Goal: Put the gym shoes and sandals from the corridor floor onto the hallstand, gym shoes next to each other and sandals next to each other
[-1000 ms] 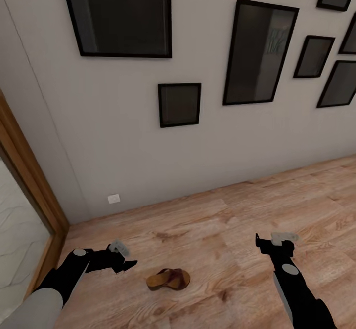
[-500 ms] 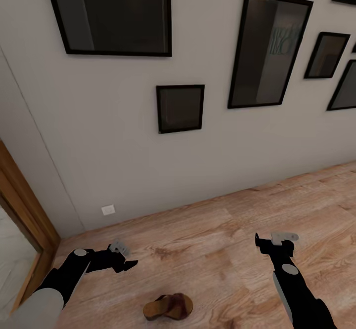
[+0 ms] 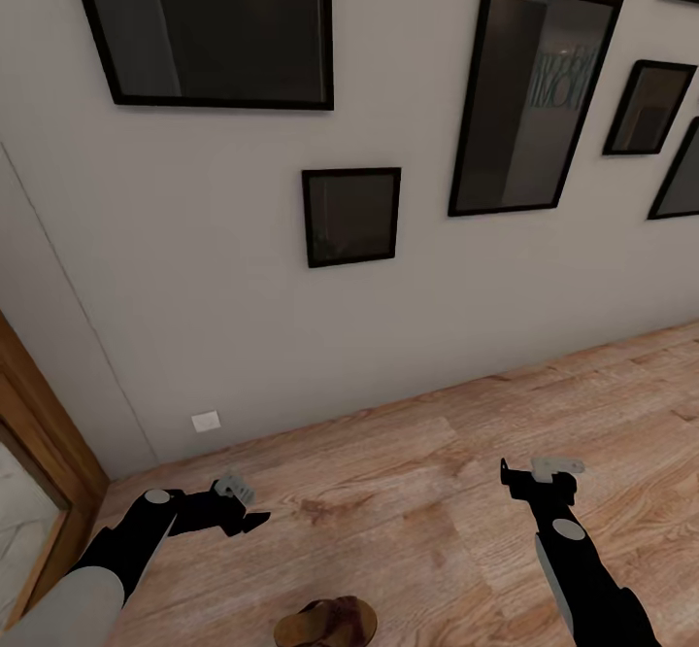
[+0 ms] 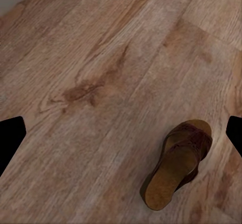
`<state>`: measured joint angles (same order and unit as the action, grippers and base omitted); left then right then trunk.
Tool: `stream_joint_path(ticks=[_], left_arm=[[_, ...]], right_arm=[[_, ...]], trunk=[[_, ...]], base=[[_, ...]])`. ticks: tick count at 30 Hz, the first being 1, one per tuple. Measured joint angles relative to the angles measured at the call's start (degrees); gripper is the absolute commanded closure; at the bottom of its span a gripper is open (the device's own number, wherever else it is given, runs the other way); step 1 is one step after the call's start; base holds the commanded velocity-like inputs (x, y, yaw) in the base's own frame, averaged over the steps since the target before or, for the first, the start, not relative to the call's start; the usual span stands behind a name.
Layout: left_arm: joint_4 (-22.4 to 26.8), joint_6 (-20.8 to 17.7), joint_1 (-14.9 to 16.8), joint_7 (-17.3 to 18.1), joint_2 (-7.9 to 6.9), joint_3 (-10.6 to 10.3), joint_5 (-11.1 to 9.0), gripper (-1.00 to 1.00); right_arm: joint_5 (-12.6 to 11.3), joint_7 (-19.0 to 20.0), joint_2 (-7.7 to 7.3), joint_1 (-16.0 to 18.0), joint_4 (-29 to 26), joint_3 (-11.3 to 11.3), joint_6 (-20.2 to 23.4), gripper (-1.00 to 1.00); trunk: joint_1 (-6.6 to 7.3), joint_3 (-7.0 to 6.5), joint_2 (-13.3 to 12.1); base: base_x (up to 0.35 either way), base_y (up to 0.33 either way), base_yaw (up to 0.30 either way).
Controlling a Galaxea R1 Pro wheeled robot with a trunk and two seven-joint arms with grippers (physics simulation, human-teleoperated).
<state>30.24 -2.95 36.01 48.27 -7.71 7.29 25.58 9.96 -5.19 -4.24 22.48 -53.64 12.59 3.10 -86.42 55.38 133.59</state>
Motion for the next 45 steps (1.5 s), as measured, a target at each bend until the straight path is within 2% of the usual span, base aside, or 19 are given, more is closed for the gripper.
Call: stream_joint_path(ticks=[15,20,21,23,26,34,45], left_arm=[[-0.09,0.07,-0.12,0.03,-0.25,-0.02,0.76,-1.0],[-0.62,0.08,-0.23,-0.11,-0.27,-0.03,2.22,-1.0],[-0.92,0.09,-0.59,-0.24,-0.27,0.01,3.81,-1.0],[-0.75,0.11,-1.27,-0.29,-0.25,0.05,4.88,-1.0],[-0.47,0.13,-1.87,-0.32,-0.16,0.07,5.47,-1.0],[-0.57,0.27,-2.55,-0.33,0.0,0.12,6.02,-1.0],[-0.37,0.13,-2.62,-0.36,0.31,0.25,6.12,-1.0]], right_arm=[[0.0,-0.01,0.02,0.0,0.24,0.0,0.0,-1.0],[0.06,-0.01,0.02,0.0,0.29,0.04,0.0,-1.0],[0.07,-0.01,0.02,-0.01,0.33,0.02,0.05,-1.0],[0.08,-0.01,0.02,-0.02,0.39,0.01,0.05,-1.0],[0.08,-0.01,0.02,-0.05,0.41,0.0,-0.04,-1.0],[0.06,-0.01,0.58,-0.08,0.76,0.0,0.0,-1.0],[0.08,-0.01,1.22,-0.1,0.77,0.0,0.14,-1.0]], trunk=[[0.0,0.66,0.0],[0.0,0.7,0.0],[0.0,0.71,0.0],[0.0,0.71,0.0],[0.0,0.71,0.0],[0.01,0.71,0.0],[0.01,0.71,0.0]], base=[[0.001,0.0,0.0],[0.0,0.0,0.0],[0.0,0.0,0.0],[0.0,0.0,0.0],[0.0,0.0,0.0],[0.026,0.0,0.0],[0.198,0.0,-0.092]])
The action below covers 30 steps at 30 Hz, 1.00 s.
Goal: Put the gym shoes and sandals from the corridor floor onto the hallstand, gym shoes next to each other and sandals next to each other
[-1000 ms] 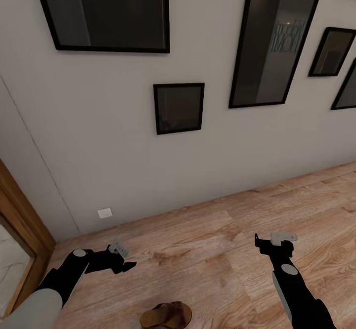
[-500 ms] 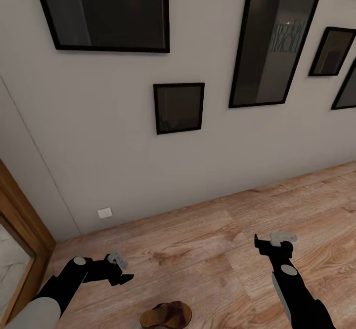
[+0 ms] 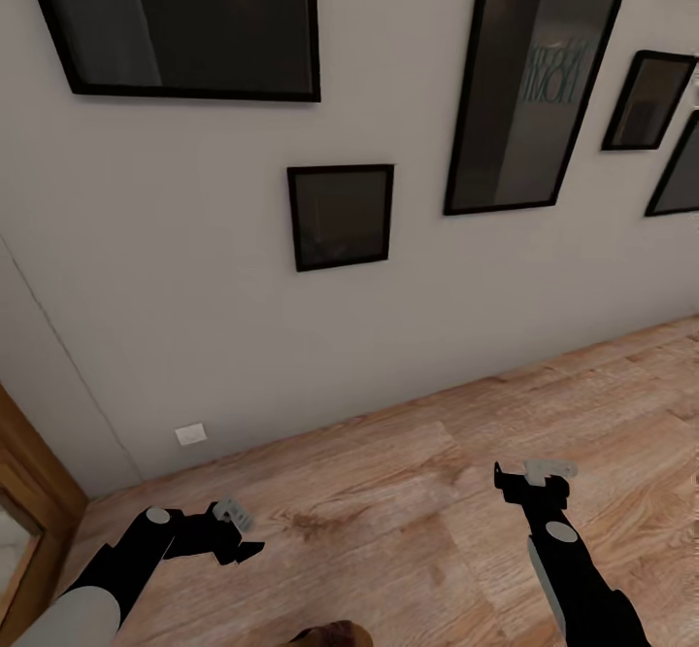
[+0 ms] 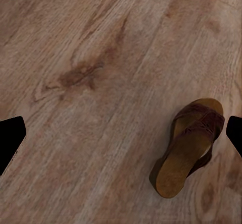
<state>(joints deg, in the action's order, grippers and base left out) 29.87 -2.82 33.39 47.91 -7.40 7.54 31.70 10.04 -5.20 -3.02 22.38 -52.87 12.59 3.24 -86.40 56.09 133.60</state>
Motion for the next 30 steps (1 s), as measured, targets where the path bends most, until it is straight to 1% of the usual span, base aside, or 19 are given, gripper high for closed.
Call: stream_joint_path(ticks=[4,8,13,21,30], left_arm=[[0.12,-0.19,0.0,-0.03,-0.05,0.0,0.04,-1.0],[0.17,-0.31,-0.01,-0.07,-0.17,0.0,0.02,-1.0],[0.18,-0.37,-0.02,-0.08,-0.35,0.1,0.0,-1.0],[0.21,-0.48,-0.01,-0.07,-0.47,0.34,-0.03,-1.0],[0.23,-0.52,-0.02,-0.08,-0.37,0.42,-0.03,-1.0]], right_arm=[[0.0,0.0,0.07,0.0,0.0,0.0,0.01,-1.0],[0.0,0.0,0.1,0.01,-0.04,-0.01,0.01,-1.0],[0.0,0.0,0.11,0.01,-0.05,-0.01,0.02,-1.0],[-0.06,0.0,0.12,0.01,-0.09,-0.01,0.02,-1.0],[-0.08,0.0,0.12,0.01,-0.25,-0.01,-0.05,-1.0]], trunk=[[-0.01,0.0,0.0],[-0.01,0.0,0.0],[-0.01,0.0,0.0],[-0.03,0.0,0.0],[-0.01,0.0,0.0]], base=[[0.051,0.0,-0.194],[0.017,0.0,-0.073],[-0.014,0.01,-0.024],[-0.163,0.105,-0.003],[-0.025,0.016,0.0]])
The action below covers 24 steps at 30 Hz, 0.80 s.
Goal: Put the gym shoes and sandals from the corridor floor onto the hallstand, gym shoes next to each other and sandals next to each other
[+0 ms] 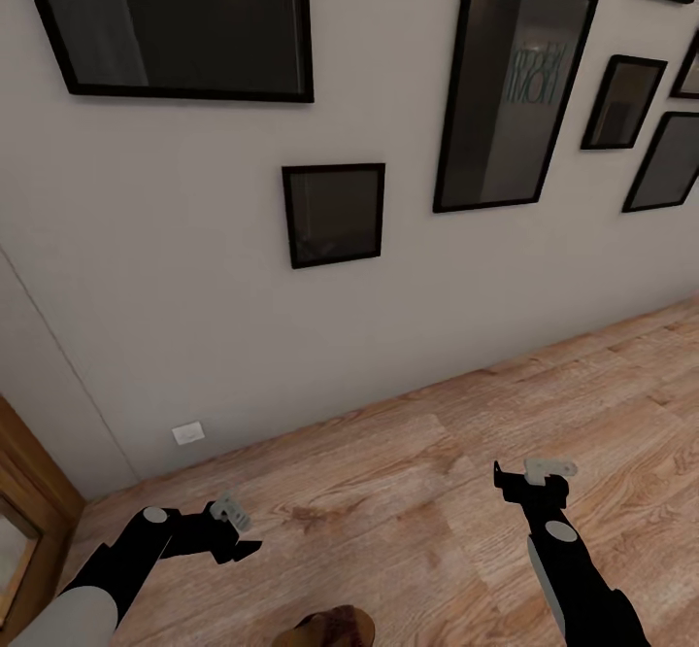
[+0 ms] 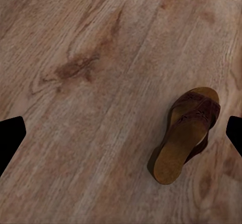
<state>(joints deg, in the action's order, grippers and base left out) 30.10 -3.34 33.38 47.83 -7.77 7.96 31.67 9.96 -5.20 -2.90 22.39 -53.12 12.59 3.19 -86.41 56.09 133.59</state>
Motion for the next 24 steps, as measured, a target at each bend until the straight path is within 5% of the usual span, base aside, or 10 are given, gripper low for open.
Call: stream_joint_path(ticks=[24], left_arm=[[0.09,0.0,0.0,0.02,0.21,0.03,-0.09,-1.0]], right_arm=[[0.0,0.0,0.0,0.0,-0.07,0.0,-0.01,-1.0]], trunk=[[0.0,0.0,0.0]], base=[[0.0,0.0,0.0]])
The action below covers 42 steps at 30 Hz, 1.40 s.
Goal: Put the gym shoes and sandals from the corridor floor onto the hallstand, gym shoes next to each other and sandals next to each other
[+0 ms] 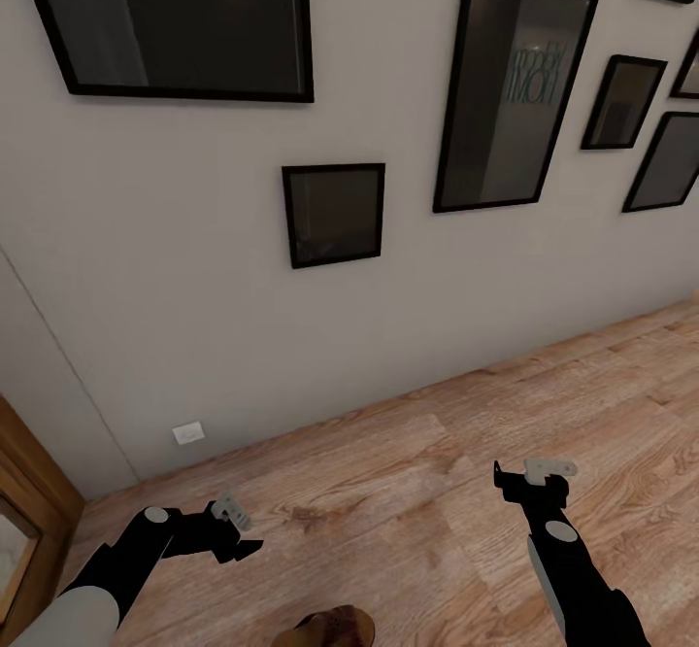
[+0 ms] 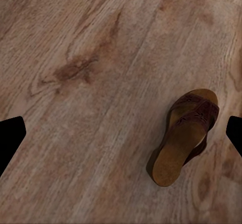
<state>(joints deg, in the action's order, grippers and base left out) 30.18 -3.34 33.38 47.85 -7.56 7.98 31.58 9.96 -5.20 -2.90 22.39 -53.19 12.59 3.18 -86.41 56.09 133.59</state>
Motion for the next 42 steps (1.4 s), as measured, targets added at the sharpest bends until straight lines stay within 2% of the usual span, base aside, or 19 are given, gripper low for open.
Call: stream_joint_path(ticks=[26,42], left_arm=[[0.05,0.34,0.0,-0.02,0.03,0.05,-0.02,-1.0],[0.05,0.12,0.0,-0.02,0.03,0.17,0.02,-1.0]], right_arm=[[0.08,0.0,0.0,0.0,-0.23,0.09,0.0,-1.0],[0.09,0.0,0.0,0.0,-0.35,0.09,0.0,-1.0]], trunk=[[0.0,0.28,0.0],[-0.01,0.29,0.0]], base=[[-0.003,0.0,0.0],[-0.218,0.0,0.0]])
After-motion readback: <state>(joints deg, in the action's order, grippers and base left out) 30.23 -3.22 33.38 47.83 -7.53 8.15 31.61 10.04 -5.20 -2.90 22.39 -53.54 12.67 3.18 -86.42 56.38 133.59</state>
